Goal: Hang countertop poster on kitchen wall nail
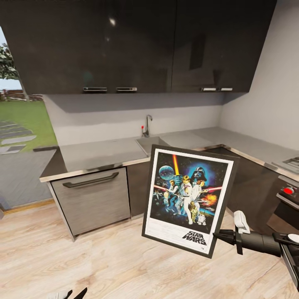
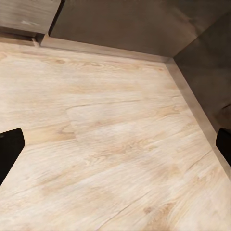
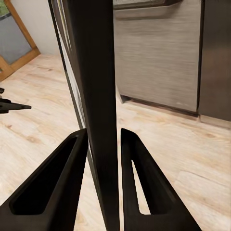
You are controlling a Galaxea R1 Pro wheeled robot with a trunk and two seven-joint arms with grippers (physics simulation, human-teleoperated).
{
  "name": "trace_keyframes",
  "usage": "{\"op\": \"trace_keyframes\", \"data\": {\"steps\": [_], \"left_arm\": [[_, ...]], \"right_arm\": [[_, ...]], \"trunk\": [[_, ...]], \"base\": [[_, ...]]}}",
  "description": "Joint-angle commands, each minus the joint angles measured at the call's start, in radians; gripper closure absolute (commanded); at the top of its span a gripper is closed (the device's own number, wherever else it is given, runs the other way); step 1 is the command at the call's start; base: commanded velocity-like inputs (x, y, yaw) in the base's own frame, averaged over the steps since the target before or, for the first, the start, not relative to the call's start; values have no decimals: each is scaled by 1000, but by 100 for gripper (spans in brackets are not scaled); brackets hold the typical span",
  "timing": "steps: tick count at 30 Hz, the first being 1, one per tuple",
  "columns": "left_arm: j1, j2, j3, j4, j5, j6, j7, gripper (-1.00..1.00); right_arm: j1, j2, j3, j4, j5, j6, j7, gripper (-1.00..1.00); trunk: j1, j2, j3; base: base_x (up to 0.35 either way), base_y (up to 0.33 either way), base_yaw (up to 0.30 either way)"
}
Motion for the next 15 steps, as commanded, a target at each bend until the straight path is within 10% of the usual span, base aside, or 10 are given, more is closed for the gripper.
{"op": "trace_keyframes", "data": {"steps": [1, 15], "left_arm": [[-1, 0, 8, 1, -7, -5, -3, -100], [-1, -8, 8, 1, -7, -5, -1, -100]], "right_arm": [[-1, 0, -2, -1, 5, 12, 7, 100], [-1, 1, -2, -1, 6, 12, 6, 100]], "trunk": [[-4, 6, 2], [-58, 104, 46]], "base": [[0, 0, 0], [0, 0, 0]]}}
